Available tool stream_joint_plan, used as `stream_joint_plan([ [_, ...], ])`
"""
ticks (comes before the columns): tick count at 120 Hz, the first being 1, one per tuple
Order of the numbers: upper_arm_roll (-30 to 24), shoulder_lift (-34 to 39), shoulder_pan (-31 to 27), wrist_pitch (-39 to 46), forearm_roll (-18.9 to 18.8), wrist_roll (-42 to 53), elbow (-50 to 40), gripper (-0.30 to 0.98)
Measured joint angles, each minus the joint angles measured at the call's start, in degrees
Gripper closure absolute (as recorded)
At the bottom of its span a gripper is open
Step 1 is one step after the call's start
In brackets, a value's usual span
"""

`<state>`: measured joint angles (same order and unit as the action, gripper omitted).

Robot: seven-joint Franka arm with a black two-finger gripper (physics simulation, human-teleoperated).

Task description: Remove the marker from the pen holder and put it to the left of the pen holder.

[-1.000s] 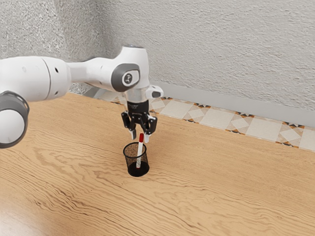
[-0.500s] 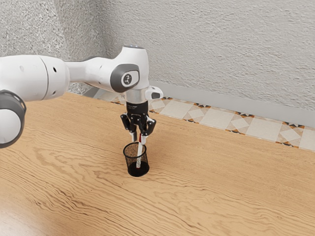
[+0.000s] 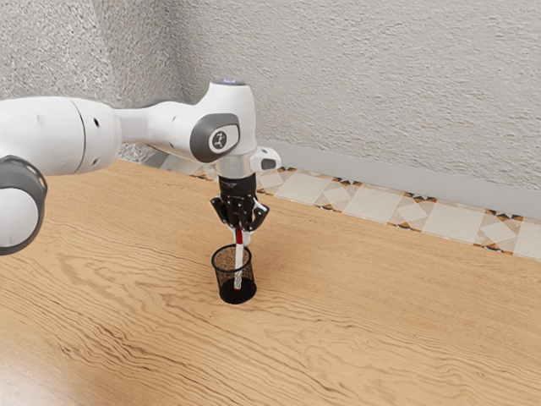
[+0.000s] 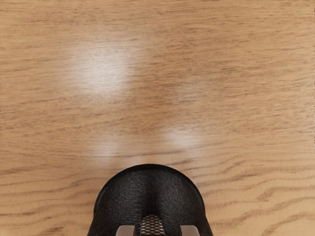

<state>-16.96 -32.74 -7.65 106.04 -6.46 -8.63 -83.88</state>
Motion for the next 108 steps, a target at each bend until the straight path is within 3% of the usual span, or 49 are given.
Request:
stream_joint_plan([
  [29, -0.01, 1.86, 0.01, -2.2, -0.21, -0.19, -0.33, 0.71],
  [77, 0.15, 13.34, -0.03, -7.18, -1.12, -0.71, -2.54, 0.76],
  [108, 5.32, 13.8, -0.56, -15.86, -3.58, -0.97, -1.46, 0.77],
])
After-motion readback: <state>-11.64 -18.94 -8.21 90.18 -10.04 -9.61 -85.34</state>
